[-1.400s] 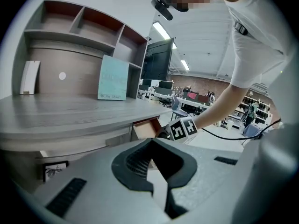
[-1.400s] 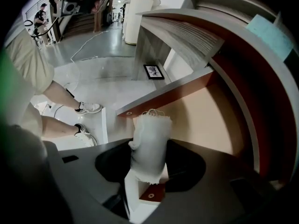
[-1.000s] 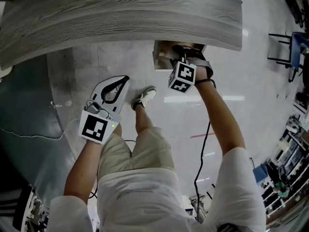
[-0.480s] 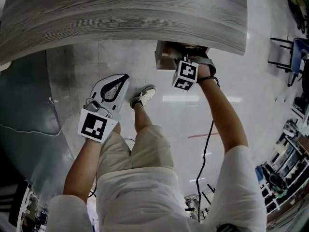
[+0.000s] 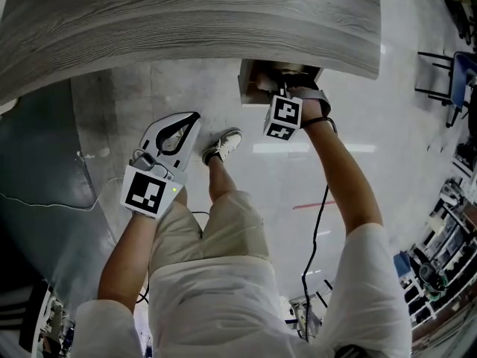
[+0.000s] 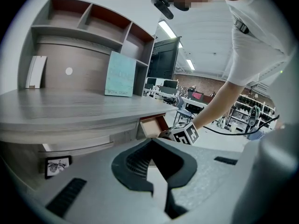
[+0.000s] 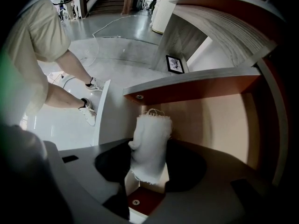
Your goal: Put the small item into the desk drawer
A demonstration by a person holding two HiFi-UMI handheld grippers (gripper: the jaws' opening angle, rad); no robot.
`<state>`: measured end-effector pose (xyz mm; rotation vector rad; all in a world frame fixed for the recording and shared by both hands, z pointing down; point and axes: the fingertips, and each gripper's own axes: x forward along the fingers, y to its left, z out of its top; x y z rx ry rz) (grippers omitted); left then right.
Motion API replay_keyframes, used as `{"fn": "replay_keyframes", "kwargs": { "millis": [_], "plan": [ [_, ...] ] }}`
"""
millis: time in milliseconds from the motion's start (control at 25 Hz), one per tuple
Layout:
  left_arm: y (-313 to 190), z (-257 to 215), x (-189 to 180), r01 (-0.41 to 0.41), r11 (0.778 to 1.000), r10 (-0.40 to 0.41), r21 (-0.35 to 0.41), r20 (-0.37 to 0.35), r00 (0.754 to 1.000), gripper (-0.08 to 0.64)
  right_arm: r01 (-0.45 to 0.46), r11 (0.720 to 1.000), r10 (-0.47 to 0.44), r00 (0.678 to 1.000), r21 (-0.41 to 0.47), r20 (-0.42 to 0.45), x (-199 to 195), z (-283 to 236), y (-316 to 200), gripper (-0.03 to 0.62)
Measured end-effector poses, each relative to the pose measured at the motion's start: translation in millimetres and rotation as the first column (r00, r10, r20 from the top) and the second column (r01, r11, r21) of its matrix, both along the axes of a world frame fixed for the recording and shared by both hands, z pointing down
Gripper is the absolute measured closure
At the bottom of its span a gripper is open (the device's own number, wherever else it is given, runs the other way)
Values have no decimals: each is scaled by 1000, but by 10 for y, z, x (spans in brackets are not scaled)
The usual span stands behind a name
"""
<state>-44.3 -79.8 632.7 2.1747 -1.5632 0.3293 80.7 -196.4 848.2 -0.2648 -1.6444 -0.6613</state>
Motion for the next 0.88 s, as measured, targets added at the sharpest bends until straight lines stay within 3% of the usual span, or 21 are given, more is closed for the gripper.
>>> {"fn": "replay_keyframes", "kwargs": {
  "millis": [440, 880],
  "plan": [
    [111, 37, -9, 6, 1000, -6, -9, -10, 1000, 555, -84, 996, 83, 996, 36, 28, 14, -13, -51, 403],
    [263, 113, -22, 27, 999, -27, -21, -19, 999, 555, -54, 996, 52, 998, 71, 23, 26, 0, -37, 394]
  ]
}}
